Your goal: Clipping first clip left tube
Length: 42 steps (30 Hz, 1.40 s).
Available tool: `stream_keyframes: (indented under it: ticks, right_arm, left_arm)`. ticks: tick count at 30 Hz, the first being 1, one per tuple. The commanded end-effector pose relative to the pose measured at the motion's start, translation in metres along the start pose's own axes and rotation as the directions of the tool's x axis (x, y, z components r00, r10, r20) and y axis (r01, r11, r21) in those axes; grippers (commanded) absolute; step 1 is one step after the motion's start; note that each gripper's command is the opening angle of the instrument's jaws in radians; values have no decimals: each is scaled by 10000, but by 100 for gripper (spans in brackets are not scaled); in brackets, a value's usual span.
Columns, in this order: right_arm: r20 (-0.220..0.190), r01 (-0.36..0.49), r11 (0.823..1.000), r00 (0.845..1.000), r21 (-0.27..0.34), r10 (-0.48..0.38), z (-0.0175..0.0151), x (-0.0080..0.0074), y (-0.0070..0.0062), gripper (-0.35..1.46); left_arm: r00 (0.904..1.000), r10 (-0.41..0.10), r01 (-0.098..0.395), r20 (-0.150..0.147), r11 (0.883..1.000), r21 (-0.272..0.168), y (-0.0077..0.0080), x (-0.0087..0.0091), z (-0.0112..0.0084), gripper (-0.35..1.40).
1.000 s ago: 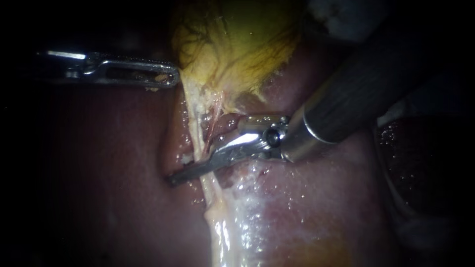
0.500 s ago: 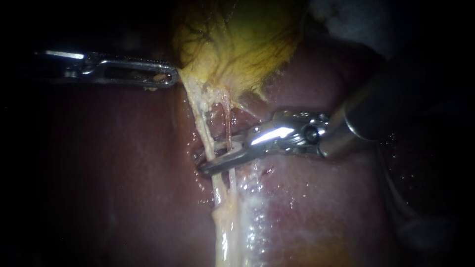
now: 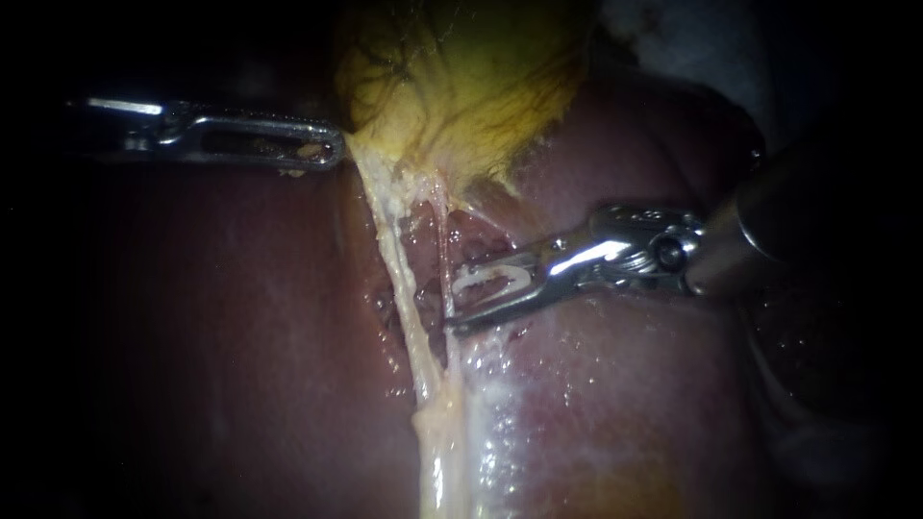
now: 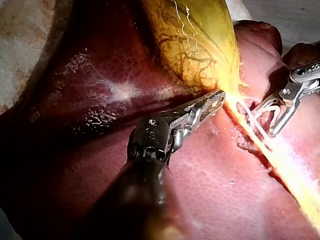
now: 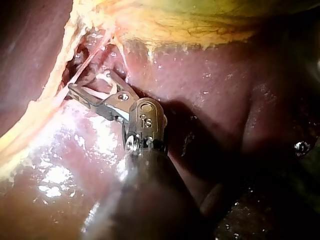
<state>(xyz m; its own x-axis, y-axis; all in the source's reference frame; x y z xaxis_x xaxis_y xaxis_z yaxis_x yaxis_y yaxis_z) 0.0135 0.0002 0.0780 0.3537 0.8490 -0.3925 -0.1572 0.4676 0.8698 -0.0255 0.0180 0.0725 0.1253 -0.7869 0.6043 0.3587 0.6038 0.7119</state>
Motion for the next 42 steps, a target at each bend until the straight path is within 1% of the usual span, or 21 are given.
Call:
stream_keyframes:
  ticks: [1, 6, 10, 13, 15, 16, 19, 23, 28, 34, 39, 42]
  right_arm:
    - [30, 127, 9999, 9999, 56, -127, -3, 0, -1, 61]
    - [249, 682, 9968, 9973, 419, -693, -14, 11, -8, 61]
    - [452, 1055, 9914, 9930, 776, -1092, -21, 21, -21, 61]
    - [537, 1302, 9852, 9891, 1116, -1368, -21, 25, -33, 61]
    - [606, 1467, 9789, 9858, 1420, -1565, -19, 25, -40, 61]
    - [712, 1582, 9709, 9823, 1798, -1732, -17, 25, -44, 61]
    - [630, 1806, 9577, 9779, 2241, -1991, -8, 25, -53, 61]
    - [592, 1920, 9444, 9748, 2668, -2149, 6, 29, -59, 60]
    - [622, 2078, 9386, 9705, 2755, -2331, 21, 28, -55, 60]
    - [625, 2176, 9378, 9681, 2706, -2427, 30, 17, -45, 60]
    - [627, 2253, 9374, 9662, 2654, -2500, 36, 7, -31, 60]
    - [616, 2368, 9357, 9634, 2617, -2610, 42, 1, -20, 60]
  left_arm:
    - [10000, 2, -2, 0, 10000, 4, 0, 0, 0, -35]
    - [10000, 3, -3, -1, 10000, 7, 0, 0, -1, -35]
    - [10000, 4, -4, -2, 10000, 10, 0, 0, -1, -35]
    - [10000, 4, -4, -3, 10000, 11, 0, 0, -2, -35]
    - [10000, 4, -4, -3, 10000, 12, 0, 0, -2, -35]
    - [10000, 4, -4, -3, 10000, 12, 0, 0, -2, -35]
    - [10000, 4, -4, -3, 10000, 12, 0, 0, -2, -35]
    - [10000, 3, -3, -3, 10000, 11, 0, 0, -2, -35]
    - [10000, 3, -3, -3, 10000, 11, 0, 0, -2, -35]
    - [10000, 3, -3, -3, 10000, 11, 0, 0, -2, -35]
    - [10000, 3, -3, -2, 10000, 10, 0, 0, -2, -35]
    - [10000, 3, -3, -2, 10000, 10, 0, 0, -2, -35]
